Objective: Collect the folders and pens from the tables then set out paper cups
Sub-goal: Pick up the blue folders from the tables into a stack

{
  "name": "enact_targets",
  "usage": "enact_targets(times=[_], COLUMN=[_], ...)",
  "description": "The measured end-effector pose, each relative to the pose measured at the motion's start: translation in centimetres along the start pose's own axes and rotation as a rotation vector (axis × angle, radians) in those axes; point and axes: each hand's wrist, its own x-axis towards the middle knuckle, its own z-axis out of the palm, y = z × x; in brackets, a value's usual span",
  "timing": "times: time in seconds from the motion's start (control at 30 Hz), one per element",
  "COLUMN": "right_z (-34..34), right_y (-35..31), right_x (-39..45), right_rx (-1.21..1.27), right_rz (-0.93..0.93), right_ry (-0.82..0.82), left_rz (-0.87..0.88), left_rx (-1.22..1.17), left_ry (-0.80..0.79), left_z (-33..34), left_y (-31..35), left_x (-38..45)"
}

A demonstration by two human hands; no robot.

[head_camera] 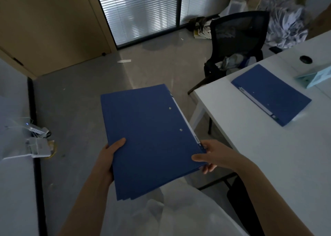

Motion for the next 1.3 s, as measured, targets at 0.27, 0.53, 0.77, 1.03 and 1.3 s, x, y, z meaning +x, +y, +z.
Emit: enact_targets(times=[0.27,0.53,0.77,1.03,1.3], right_z=[-10.5,-18.7,-21.0,-21.6,-27.1], right_y=[-4.8,-6.2,-6.2,-7.2,-5.6], right_x=[9.5,14.9,20.2,26.1,29.3], right_rx=[-0.217,0.188,0.651,1.105,0.565], right_rz=[0.083,0.193,0.332,0.457,0.741], right_ry=[0.193,0.408,0.634,0.934,1.109], left_rz=[0.030,0.007,-0.064,-0.109,-0.097], left_rx=[0.036,0.130,0.251,0.430,0.573], left_ry=[-0.012,-0.039,-0.168,-0.352,-0.487], left_z=[6.6,12.5,16.4,21.6,29.5], left_y=[9.1,16.0,22.4,31.4,36.0], left_x=[9.3,17.8,26.8,35.7,43.2])
